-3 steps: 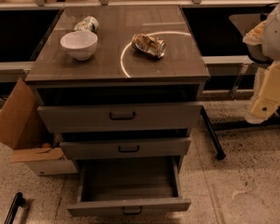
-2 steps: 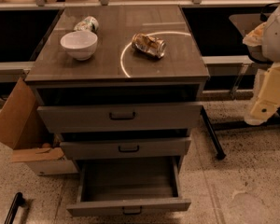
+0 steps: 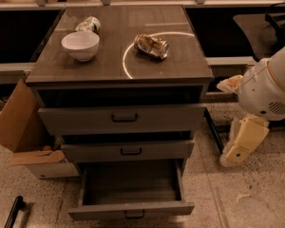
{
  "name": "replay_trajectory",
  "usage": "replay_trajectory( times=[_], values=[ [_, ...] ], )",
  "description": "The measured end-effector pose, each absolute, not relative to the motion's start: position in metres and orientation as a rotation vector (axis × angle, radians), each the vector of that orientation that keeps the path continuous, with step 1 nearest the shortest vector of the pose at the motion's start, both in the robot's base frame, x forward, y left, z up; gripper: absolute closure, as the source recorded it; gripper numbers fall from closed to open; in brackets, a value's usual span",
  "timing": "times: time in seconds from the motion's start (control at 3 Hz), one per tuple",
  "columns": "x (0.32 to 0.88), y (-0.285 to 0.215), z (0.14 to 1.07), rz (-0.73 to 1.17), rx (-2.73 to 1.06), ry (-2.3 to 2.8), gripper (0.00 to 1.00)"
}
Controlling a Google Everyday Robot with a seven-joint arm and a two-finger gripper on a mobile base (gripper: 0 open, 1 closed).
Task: Close bottom drawer
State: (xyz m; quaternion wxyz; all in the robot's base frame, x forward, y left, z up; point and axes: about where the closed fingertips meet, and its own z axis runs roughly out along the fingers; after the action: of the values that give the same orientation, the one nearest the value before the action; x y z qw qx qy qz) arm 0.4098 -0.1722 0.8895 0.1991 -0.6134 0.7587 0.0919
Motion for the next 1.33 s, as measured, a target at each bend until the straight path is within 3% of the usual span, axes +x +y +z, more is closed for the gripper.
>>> replay_trajectory(
  times=[0.67,1.33],
  values=[
    [0.403,-0.160,0.855,0.281,-1.790,2.107,0.00],
    [0.375,-0.109,0.721,0.446,-1.925,2.041,0.00]
  ],
)
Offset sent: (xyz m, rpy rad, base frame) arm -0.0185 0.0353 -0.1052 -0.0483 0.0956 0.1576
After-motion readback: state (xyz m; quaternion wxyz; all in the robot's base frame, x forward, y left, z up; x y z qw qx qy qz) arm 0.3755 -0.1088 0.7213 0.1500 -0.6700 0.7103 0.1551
